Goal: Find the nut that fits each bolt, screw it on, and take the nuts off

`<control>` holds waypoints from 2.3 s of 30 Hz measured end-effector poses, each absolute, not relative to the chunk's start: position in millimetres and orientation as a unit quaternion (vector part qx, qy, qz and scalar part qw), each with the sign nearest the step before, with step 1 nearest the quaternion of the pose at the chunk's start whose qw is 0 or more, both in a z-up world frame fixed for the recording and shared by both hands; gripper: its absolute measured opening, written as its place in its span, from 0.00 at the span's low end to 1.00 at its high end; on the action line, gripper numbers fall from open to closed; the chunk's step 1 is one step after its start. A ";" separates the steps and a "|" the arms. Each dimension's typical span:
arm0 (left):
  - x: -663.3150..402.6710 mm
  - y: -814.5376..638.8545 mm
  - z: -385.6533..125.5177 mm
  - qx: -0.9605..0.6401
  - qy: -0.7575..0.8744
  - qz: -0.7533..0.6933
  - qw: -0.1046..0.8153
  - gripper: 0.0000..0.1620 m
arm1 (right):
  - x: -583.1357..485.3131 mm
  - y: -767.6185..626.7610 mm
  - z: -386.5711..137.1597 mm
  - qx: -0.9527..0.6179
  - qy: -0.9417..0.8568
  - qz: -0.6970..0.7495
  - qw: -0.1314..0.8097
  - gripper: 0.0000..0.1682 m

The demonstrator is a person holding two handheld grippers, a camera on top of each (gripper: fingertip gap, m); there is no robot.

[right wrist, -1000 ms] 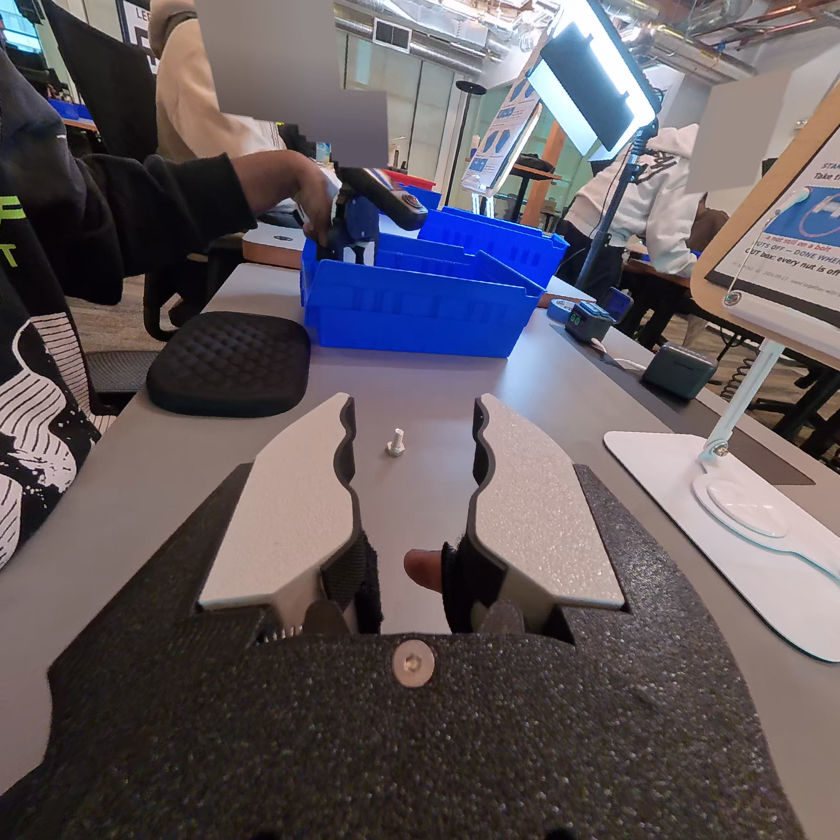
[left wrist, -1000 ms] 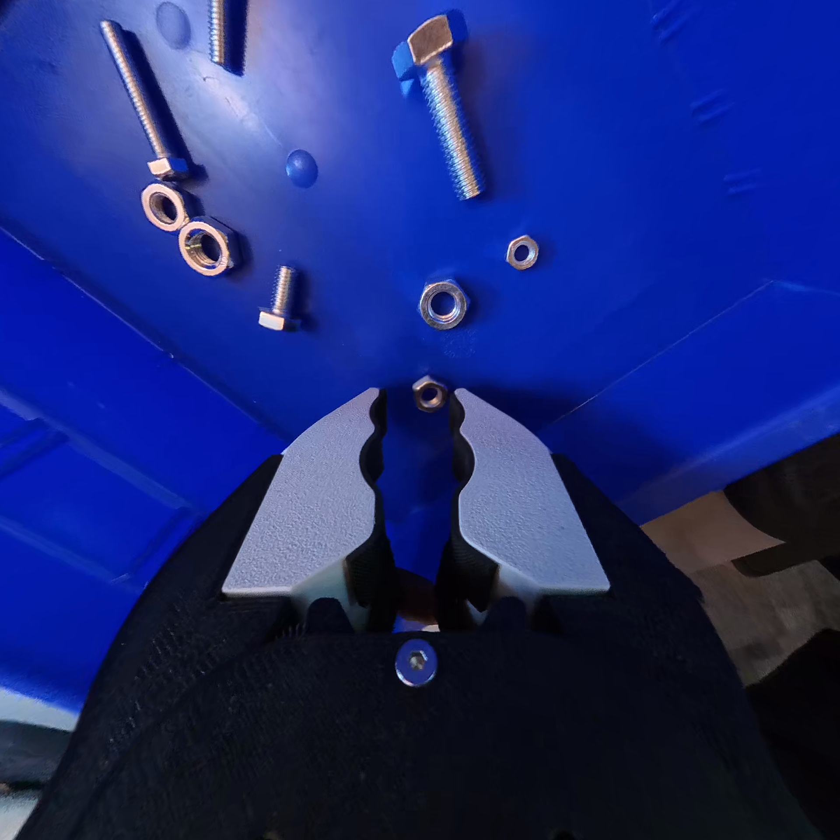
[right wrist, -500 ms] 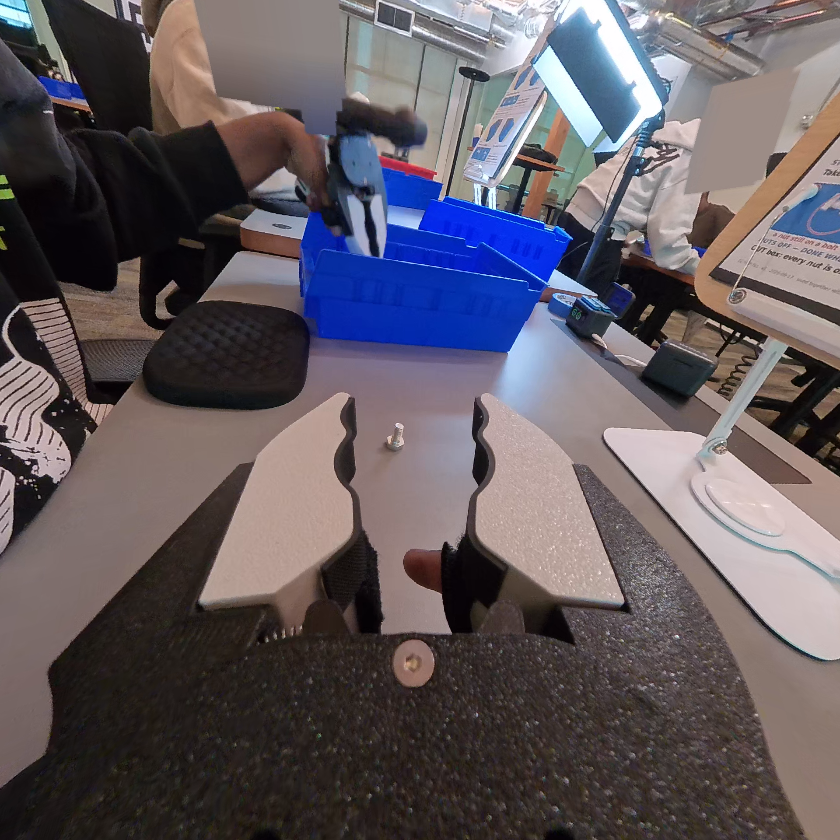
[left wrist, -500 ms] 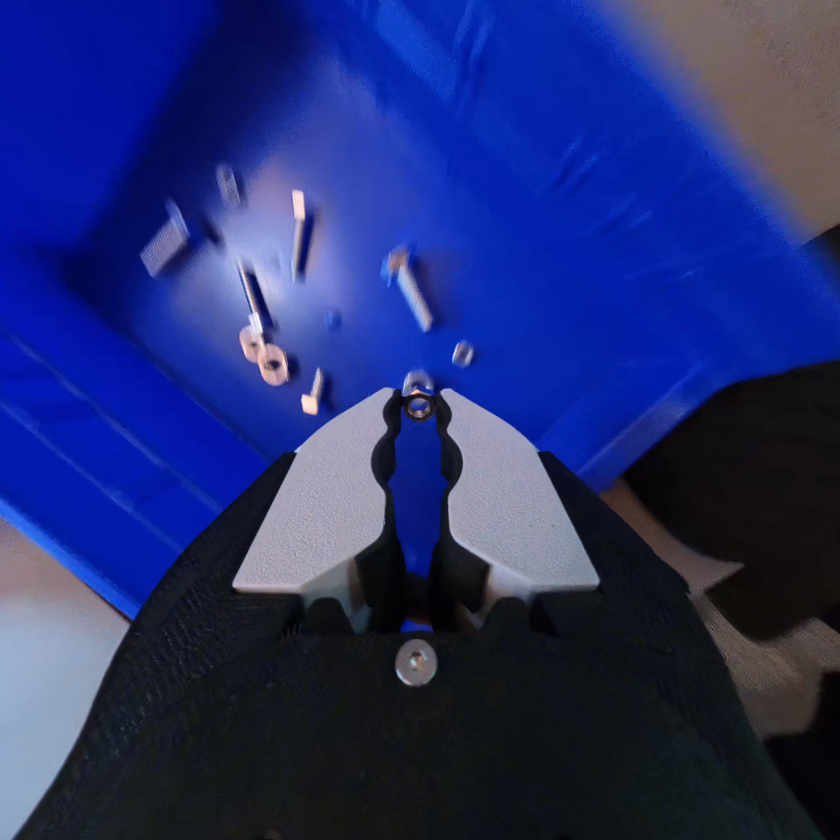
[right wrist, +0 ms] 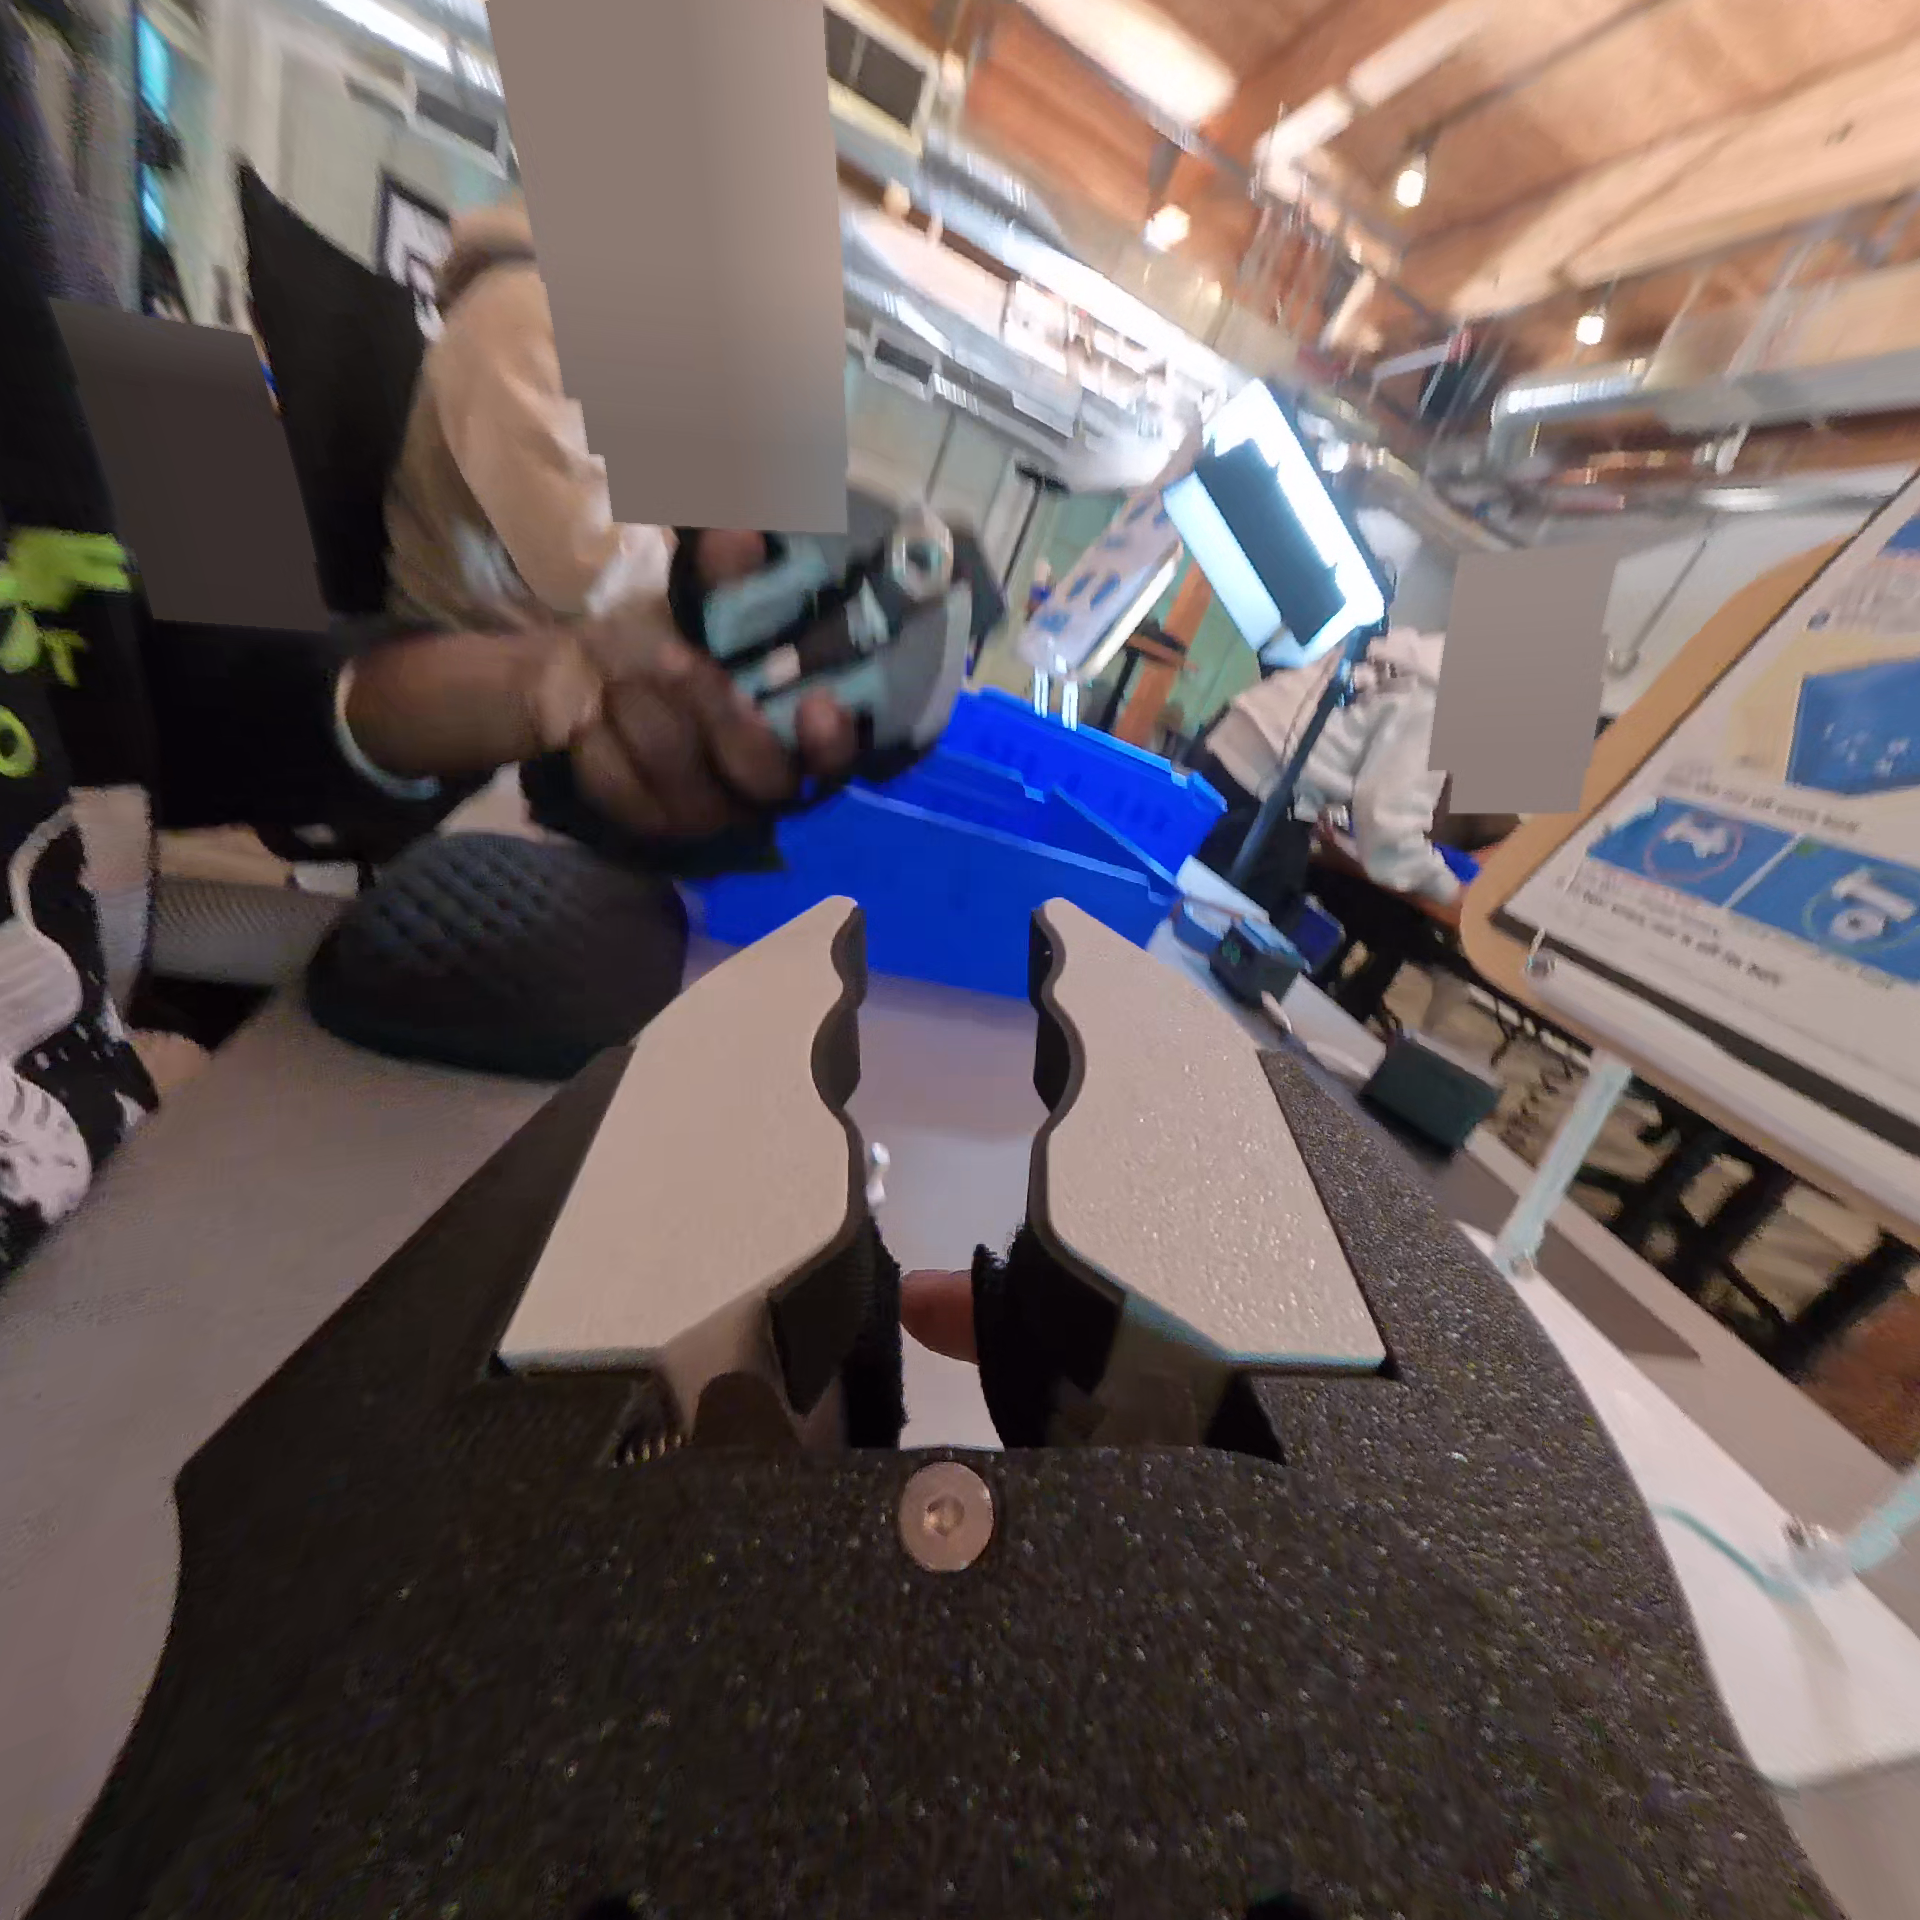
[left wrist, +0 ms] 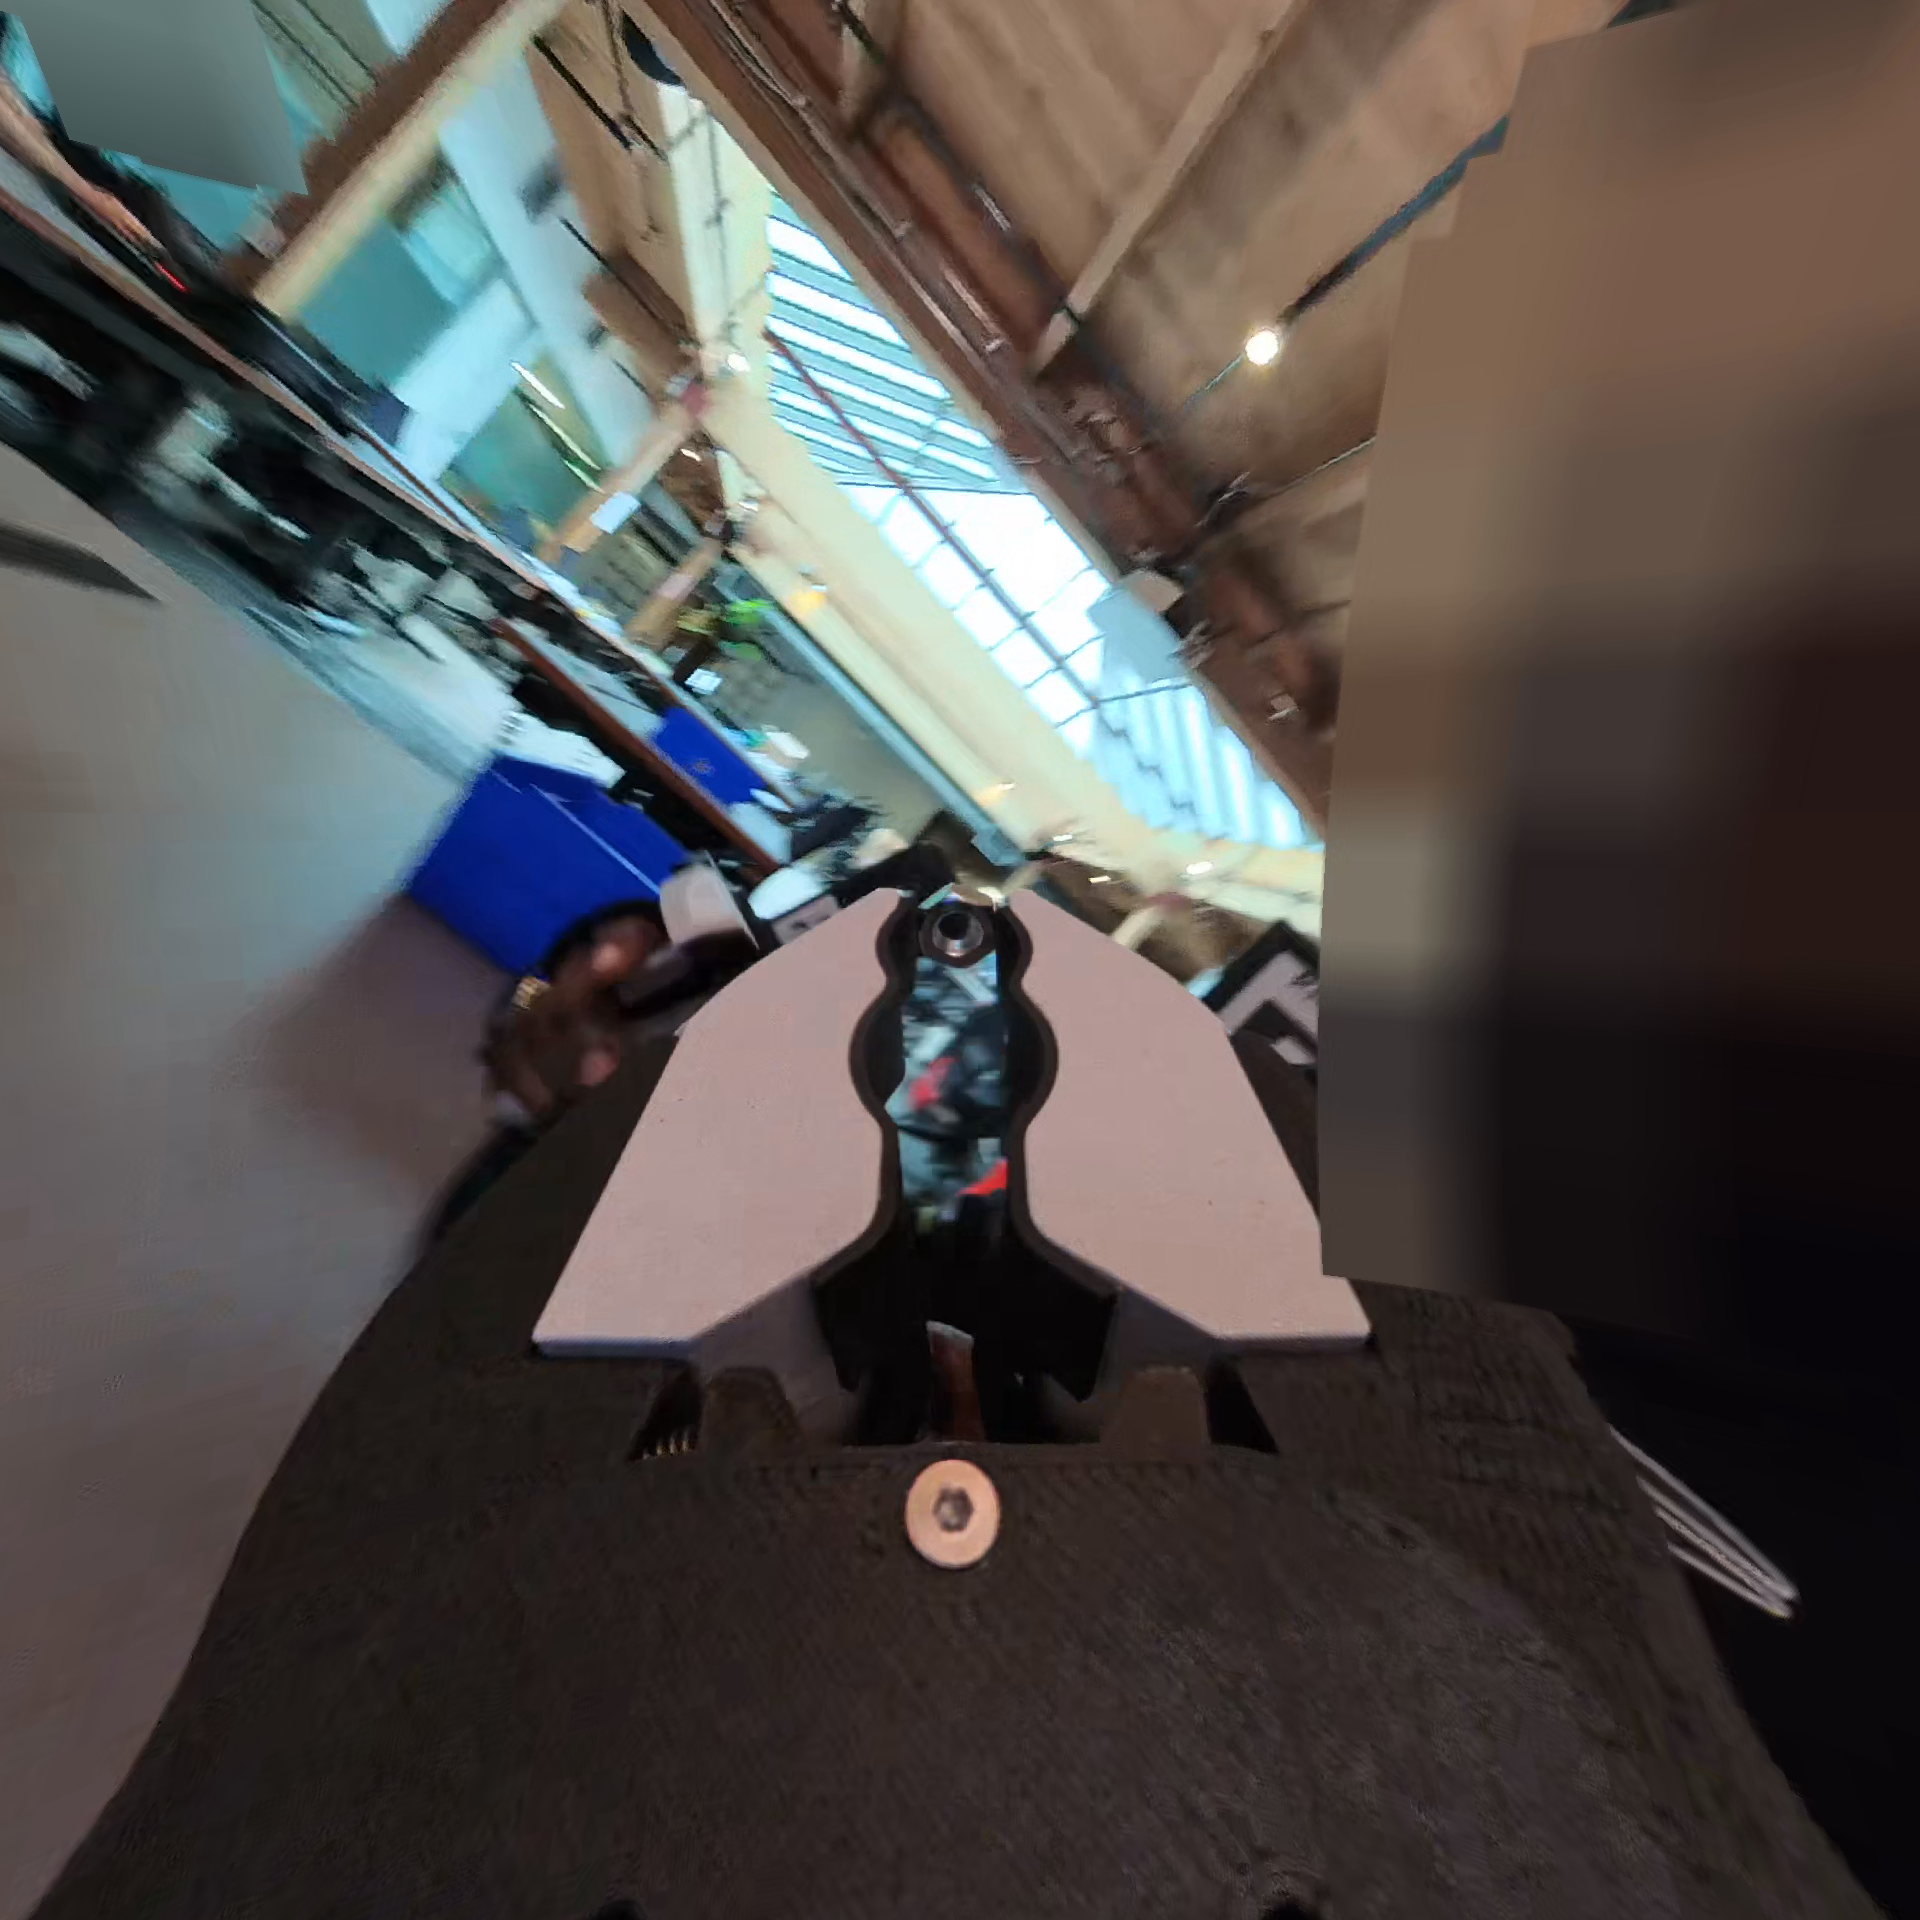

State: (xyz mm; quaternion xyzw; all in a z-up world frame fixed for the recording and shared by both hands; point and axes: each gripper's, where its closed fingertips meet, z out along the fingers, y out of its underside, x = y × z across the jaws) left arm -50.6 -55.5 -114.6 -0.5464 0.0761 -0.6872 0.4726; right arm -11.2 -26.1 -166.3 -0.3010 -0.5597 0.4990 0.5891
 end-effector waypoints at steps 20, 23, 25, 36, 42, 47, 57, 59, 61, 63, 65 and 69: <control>4.2 -52.7 -168.3 -0.571 0.067 -0.751 0.325 0.09 | -9.7 -56.6 -171.1 -0.249 -0.616 0.495 0.560 0.10; 3.8 -52.4 -169.5 -0.577 0.071 -0.745 0.326 0.09 | -10.3 -56.0 -172.3 -0.253 -0.618 0.493 0.558 0.10; 3.0 -51.0 -169.9 -0.581 0.071 -0.741 0.329 0.10 | -10.5 -54.8 -172.3 -0.256 -0.617 0.492 0.558 0.10; -94.2 -15.7 -230.1 -0.817 0.222 -0.158 0.507 0.29 | 1.1 -24.7 -152.5 -0.308 -0.536 0.553 0.559 0.09; -120.5 -32.0 -294.7 -0.895 0.224 -0.072 0.379 0.28 | 3.6 -24.5 -149.6 -0.305 -0.527 0.566 0.556 0.09; -119.2 -28.9 -317.2 -0.906 0.245 -0.081 0.334 0.21 | 1.3 -25.4 -152.9 -0.308 -0.535 0.561 0.552 0.09; -117.8 -17.1 -325.9 -0.905 0.253 -0.104 0.327 0.14 | 0.6 -24.1 -153.4 -0.310 -0.536 0.559 0.552 0.09; -113.9 -18.0 -326.0 -0.900 0.266 -0.111 0.328 0.10 | 0.5 -23.6 -153.6 -0.312 -0.537 0.558 0.551 0.09; -111.6 -16.6 -325.9 -0.895 0.275 -0.113 0.334 0.10 | 1.1 -22.2 -153.0 -0.314 -0.535 0.558 0.551 0.09; -109.0 -15.5 -325.7 -0.889 0.285 -0.114 0.339 0.10 | 1.3 -19.3 -155.3 -0.323 -0.541 0.552 0.546 0.09; -105.0 -16.2 -325.9 -0.886 0.295 -0.122 0.337 0.09 | 1.7 -12.7 -165.7 -0.351 -0.566 0.527 0.528 0.09; -96.5 -16.5 -326.0 -0.879 0.312 -0.131 0.334 0.10 | 22.1 -3.5 -237.9 -0.482 -0.698 0.387 0.360 0.10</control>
